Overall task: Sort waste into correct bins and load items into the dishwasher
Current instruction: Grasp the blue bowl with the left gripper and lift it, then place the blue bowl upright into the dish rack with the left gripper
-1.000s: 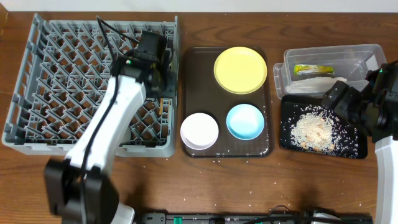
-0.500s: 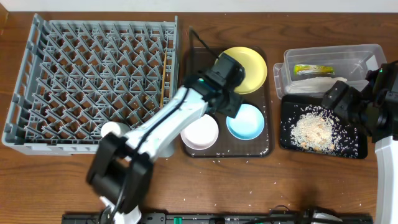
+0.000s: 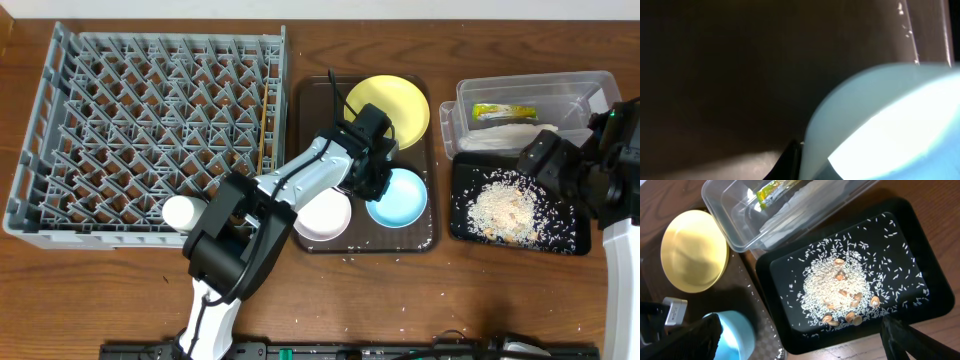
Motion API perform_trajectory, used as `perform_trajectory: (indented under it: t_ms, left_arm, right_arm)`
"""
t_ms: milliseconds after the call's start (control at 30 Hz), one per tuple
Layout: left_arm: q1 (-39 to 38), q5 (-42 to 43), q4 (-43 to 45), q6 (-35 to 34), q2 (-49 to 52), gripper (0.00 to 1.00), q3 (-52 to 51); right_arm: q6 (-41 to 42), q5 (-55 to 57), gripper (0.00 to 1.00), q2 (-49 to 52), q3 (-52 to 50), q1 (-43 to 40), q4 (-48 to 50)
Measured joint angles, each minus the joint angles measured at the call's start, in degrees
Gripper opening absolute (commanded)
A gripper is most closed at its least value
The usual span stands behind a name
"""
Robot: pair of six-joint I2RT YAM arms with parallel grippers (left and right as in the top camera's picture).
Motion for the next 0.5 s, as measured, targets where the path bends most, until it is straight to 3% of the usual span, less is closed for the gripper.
perform_trajectory:
  t_ms: [133, 233, 500]
  left_arm:
    - [0.0, -0.6, -3.0, -0.1, -3.2, 0.07, 0.0]
    - [0.3, -6.6, -6.3, -0.2, -10.2, 0.07, 0.7]
    - [4.4, -46.1, -20.3, -0.2, -28.1, 0.07, 3.7]
  right_arm:
    - [0.0, 0.0, 0.99, 0.0, 0.0, 0.0, 0.0]
    - [0.0, 0.0, 0.99, 0.0, 0.0, 0.0, 0.0]
    - [0.0, 0.0, 0.99, 0.0, 0.0, 0.0, 0.0]
